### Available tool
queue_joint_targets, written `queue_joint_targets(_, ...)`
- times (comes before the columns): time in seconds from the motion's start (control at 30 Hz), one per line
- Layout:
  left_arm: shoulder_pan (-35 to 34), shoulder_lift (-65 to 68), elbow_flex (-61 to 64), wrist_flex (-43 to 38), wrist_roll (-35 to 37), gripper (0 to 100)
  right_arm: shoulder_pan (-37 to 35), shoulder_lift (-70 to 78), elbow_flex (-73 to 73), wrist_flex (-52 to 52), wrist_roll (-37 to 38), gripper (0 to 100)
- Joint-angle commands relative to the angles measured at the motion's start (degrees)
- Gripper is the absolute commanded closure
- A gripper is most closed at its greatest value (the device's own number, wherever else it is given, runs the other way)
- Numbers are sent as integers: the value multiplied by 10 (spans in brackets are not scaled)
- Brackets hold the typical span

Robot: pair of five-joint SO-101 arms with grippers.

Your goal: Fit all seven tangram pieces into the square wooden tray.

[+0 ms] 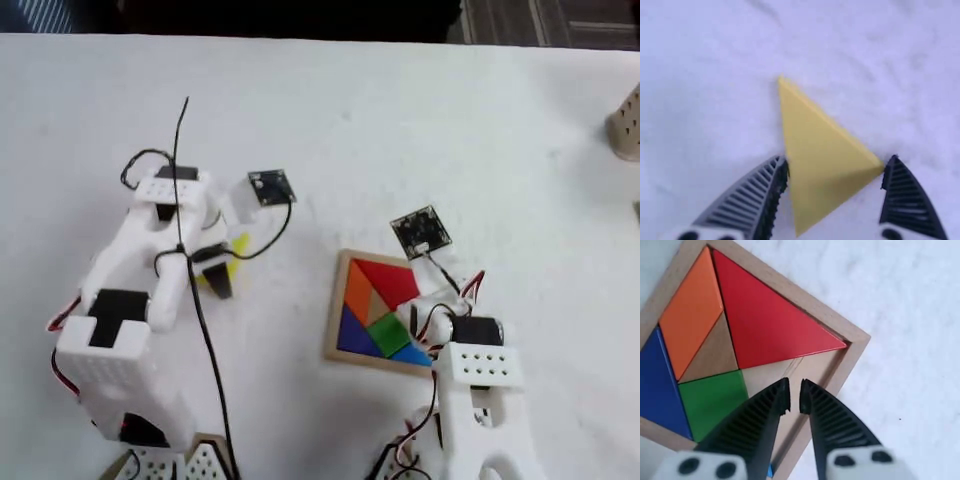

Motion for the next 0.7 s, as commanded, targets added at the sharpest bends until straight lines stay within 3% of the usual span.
queue_joint_targets(0.0,10,-20,2,-11,-12,732,-7,-10,-4,-12,8,950)
queue_joint_targets(0.13,10,-20,12,-15,-17,802,-7,-11,-4,-12,8,950)
queue_joint_targets(0.67,9,-24,13,-14,-12,801,-7,-13,-3,-12,8,950)
